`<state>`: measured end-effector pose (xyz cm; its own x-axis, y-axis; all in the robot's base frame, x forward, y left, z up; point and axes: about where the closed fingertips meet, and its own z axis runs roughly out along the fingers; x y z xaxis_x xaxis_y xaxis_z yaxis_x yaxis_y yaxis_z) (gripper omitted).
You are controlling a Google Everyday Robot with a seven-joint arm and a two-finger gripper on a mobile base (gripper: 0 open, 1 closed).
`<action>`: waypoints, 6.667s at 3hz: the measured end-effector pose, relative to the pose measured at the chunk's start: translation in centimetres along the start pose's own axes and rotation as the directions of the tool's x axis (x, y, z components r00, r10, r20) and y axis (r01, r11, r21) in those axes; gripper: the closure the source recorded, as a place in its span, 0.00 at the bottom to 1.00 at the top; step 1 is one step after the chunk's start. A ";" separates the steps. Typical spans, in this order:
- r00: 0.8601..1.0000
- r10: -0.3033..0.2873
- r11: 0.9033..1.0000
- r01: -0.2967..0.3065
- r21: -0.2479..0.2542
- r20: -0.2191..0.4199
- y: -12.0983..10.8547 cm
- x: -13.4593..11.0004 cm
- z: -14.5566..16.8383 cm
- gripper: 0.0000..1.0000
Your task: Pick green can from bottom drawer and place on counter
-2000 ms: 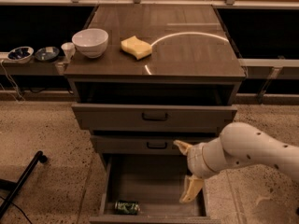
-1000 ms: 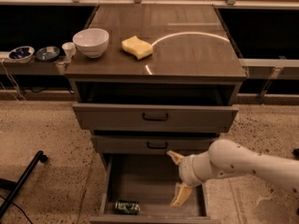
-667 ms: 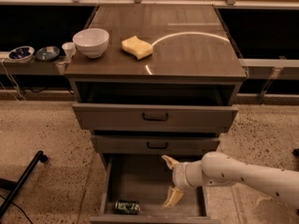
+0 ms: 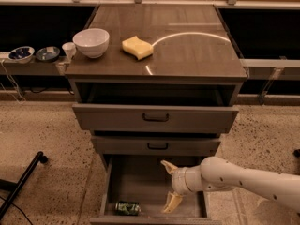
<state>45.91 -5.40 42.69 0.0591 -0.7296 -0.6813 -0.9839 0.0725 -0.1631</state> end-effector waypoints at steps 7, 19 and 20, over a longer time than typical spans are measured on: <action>0.985 -0.147 0.989 0.145 0.036 0.088 -2.0 6.4 10.7 0.00; 0.994 -0.057 0.982 0.074 -0.175 0.096 0.1 10.6 24.2 0.00; 0.994 -0.057 0.982 0.073 -0.175 0.096 0.1 10.6 24.2 0.00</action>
Offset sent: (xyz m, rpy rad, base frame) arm 0.0288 0.0231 -0.0489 0.1232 -0.1721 0.0769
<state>50.51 3.38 18.18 0.1312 -0.6640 -0.7362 -0.9912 -0.1014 -0.0852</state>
